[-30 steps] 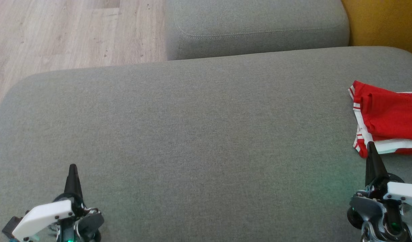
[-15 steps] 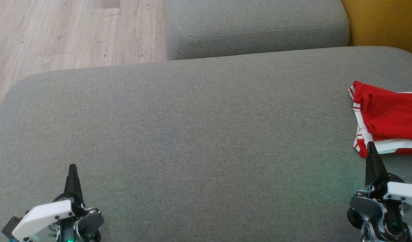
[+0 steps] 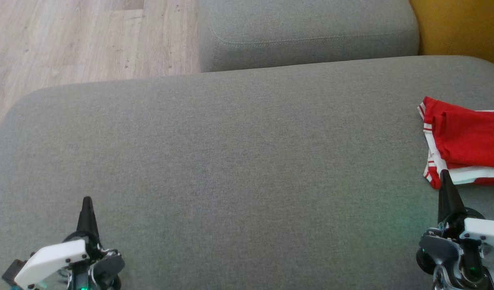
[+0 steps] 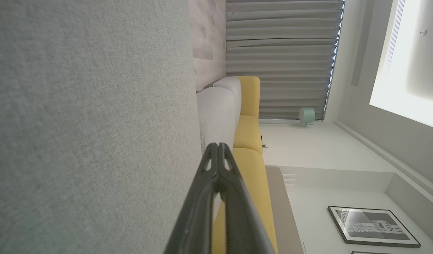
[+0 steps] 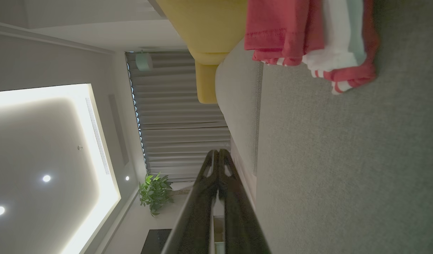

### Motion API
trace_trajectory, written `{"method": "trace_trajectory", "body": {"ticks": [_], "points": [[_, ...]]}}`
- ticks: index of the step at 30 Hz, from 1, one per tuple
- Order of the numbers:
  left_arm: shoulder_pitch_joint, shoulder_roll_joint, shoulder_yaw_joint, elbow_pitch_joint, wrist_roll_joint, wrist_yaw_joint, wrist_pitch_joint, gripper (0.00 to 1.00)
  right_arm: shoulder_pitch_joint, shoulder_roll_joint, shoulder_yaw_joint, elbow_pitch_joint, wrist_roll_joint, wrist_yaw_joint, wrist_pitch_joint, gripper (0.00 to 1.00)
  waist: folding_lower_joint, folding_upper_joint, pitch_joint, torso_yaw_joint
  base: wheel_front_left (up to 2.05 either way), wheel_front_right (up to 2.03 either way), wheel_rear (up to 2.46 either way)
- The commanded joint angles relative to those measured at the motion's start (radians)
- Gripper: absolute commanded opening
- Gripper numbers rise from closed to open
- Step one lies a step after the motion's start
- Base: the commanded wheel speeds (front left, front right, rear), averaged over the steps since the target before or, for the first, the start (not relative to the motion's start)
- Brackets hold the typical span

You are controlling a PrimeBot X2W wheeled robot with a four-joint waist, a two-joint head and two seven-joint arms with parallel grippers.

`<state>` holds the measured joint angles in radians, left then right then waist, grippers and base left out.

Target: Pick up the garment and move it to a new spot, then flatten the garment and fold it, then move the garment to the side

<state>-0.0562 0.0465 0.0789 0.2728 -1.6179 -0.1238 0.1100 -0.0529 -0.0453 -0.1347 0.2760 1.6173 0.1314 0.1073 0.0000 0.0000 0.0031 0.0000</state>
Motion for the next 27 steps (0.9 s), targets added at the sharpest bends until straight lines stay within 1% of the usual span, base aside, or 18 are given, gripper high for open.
{"method": "trace_trajectory", "body": {"ticks": [1,27], "points": [[-0.052,0.004,0.036,-0.028,0.010,-0.007,0.004,0.00,-0.055,-0.005,0.020,-0.031,-0.010,-0.001,0.007,0.00,0.0000,0.0000,0.000,0.000,0.00,0.00,0.00],[-0.052,0.004,0.036,-0.028,0.010,-0.007,0.004,0.00,-0.055,-0.005,0.020,-0.031,-0.010,-0.001,0.007,0.00,0.0000,0.0000,0.000,0.000,0.00,0.00,0.00]]}}
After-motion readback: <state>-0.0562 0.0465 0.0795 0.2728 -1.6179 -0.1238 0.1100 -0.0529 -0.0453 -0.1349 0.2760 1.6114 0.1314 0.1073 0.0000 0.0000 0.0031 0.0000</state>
